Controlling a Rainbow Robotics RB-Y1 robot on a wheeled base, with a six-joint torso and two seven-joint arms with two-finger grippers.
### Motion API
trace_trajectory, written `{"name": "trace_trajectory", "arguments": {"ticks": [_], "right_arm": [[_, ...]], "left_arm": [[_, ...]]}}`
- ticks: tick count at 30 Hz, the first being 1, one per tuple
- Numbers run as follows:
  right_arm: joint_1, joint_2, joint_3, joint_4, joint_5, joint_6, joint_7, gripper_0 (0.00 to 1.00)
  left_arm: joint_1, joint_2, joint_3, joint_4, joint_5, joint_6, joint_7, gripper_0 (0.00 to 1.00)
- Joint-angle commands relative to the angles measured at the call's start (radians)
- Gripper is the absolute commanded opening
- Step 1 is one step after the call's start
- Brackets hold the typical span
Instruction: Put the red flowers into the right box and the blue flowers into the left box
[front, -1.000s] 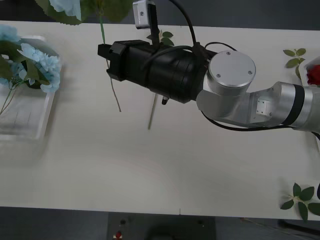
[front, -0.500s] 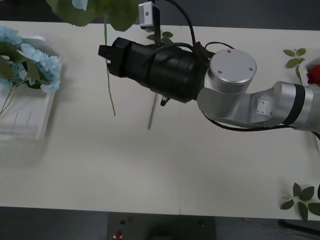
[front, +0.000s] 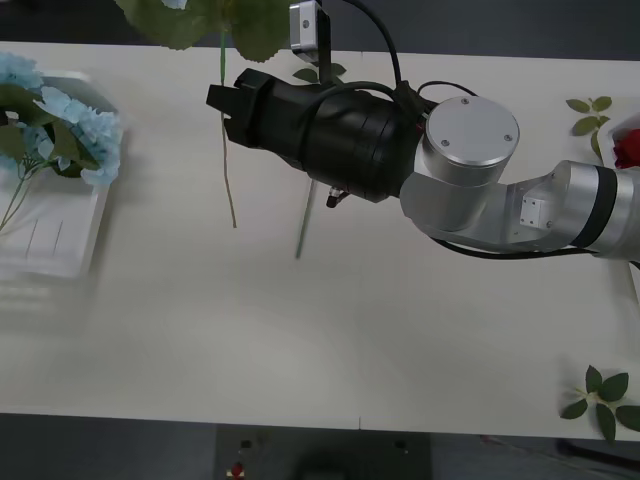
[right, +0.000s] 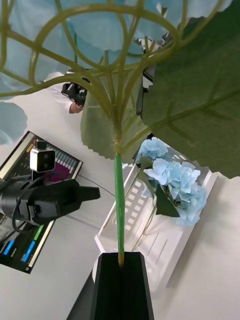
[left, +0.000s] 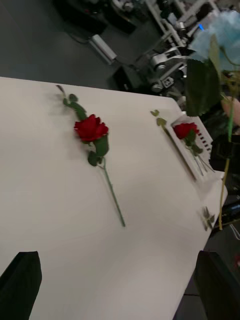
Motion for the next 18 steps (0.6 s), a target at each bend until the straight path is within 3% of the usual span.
{"name": "trace_trajectory", "arguments": {"ticks": [1, 8, 18], "right_arm": [[0.01, -0.003, -0.021, -0.001, 0.021, -0.012, 0.009, 0.0], [0.035, 0.015, -0.027, 0.01, 0.064, -0.014, 0.012, 0.0], [0.028, 0.036, -0.047, 0.054, 0.052, 0.008, 0.007, 0.0]], "left_arm": [[0.004, -0.021, -0.047, -0.02, 0.124, 0.023, -0.094, 0.88], [-0.004, -0.128, -0.144, -0.062, 0.275, 0.038, -0.161, 0.89], [-0.041, -0.224, -0.303, -0.115, 0.304, -0.011, -0.18, 0.88]]}}
